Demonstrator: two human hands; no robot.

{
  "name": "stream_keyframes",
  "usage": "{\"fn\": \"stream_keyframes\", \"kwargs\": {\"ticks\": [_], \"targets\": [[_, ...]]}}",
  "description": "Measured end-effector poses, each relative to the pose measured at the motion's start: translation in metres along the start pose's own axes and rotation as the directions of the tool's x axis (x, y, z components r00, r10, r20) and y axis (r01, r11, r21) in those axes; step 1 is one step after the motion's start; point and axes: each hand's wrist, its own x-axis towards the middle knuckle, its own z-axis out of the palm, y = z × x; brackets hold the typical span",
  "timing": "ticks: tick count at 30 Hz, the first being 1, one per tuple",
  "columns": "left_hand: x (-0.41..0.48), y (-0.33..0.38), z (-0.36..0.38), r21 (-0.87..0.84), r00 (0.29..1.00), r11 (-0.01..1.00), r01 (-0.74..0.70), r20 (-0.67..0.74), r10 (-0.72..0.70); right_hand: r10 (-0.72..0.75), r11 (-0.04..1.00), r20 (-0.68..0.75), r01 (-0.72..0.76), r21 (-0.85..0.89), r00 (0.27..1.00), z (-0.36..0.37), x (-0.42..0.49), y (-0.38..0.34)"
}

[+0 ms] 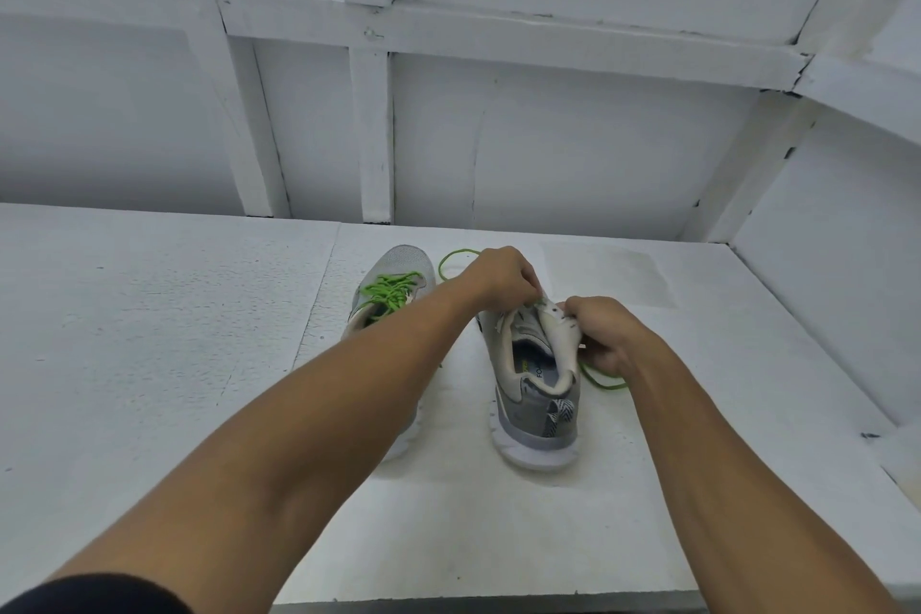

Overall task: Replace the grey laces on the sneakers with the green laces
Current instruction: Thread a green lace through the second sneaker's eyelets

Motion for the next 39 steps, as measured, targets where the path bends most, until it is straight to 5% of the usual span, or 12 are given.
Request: {"fn": "stream_keyframes", "kwargs": {"ticks": [26,35,39], "targets": [[-0.001,0.021,0.018,0.088,0.989,0.993,0.079,-0.134,-0.066,-0.008,1.0,0.118,0.009,-0.001,0.993,-0.012,-0.009,-0.001],[-0.006,0.019,0.021,0.096,0.984,0.992,0.084,-0.163,-0.067,-0.166,0.978,0.081,0.175,-0.117,0.983,-0.009,-0.009,0.006],[-0.019,0.02,0.023,0.165,0.942,0.98,0.108,-0.332,-0.048,-0.265,0.941,0.045,0.269,-0.203,0.963,-0.011,-0.01,0.0]]}}
